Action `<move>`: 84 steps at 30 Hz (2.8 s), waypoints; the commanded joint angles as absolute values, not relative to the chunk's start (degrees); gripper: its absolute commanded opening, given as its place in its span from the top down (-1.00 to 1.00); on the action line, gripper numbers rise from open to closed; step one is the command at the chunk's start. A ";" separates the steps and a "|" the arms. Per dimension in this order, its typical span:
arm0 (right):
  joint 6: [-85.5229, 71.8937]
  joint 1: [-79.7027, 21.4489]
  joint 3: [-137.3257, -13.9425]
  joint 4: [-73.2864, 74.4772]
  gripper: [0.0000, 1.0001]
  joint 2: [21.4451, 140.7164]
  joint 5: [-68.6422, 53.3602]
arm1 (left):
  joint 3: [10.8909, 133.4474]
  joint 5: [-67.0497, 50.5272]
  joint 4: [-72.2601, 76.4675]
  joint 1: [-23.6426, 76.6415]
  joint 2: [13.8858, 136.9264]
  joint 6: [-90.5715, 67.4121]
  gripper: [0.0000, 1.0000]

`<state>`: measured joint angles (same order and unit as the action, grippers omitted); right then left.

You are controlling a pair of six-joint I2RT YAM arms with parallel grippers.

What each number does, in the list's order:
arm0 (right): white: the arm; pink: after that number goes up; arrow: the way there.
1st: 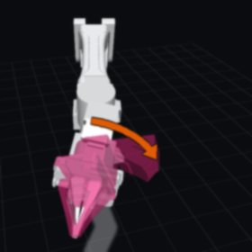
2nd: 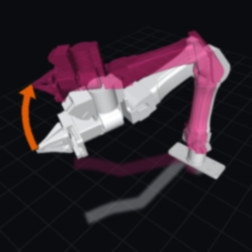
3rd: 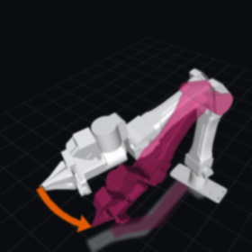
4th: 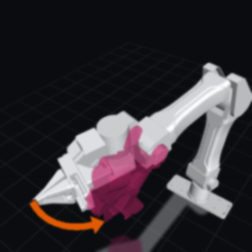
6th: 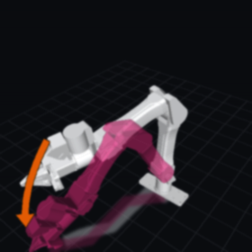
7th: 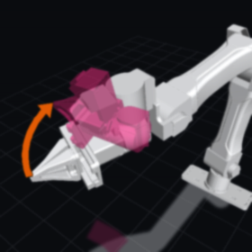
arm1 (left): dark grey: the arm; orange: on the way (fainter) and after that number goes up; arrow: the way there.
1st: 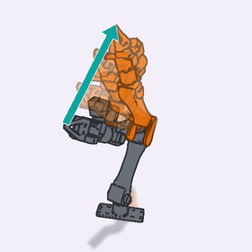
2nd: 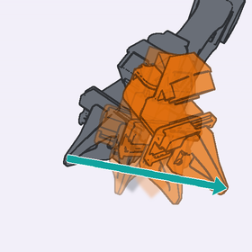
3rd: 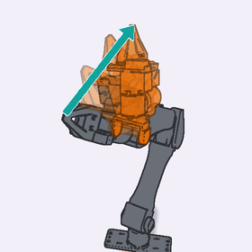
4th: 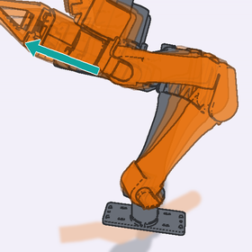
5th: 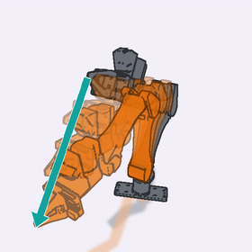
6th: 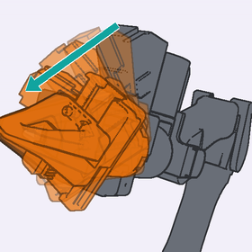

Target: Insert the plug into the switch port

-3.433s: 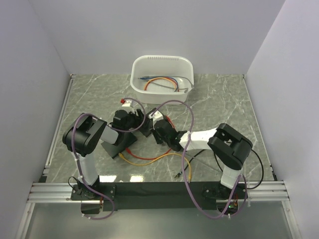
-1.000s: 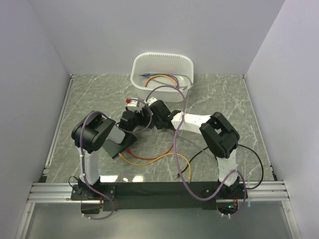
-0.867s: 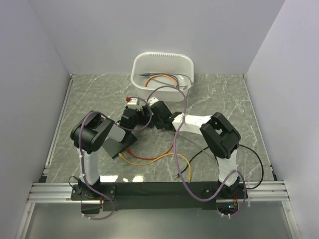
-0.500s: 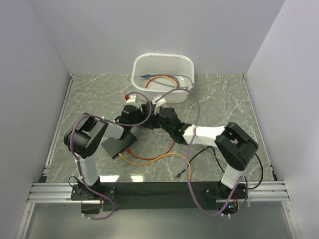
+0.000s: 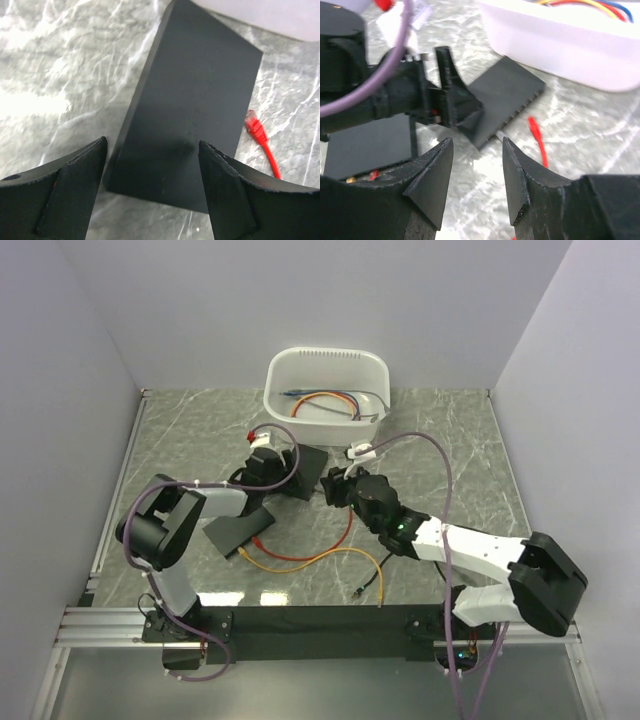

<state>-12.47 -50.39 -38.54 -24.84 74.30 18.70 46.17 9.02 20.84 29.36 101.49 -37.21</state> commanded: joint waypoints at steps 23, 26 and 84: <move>-45.35 -34.29 -32.62 26.90 -0.08 56.18 19.88 | 39.38 20.22 -8.35 40.69 65.40 -37.00 -0.55; -47.63 -32.70 -31.03 28.04 -0.14 51.86 15.49 | 37.62 19.43 -8.18 40.96 62.50 -37.96 -0.55; -48.08 -31.82 -40.16 18.46 1.00 58.27 15.65 | 29.18 11.24 8.08 50.18 54.22 -37.61 -0.46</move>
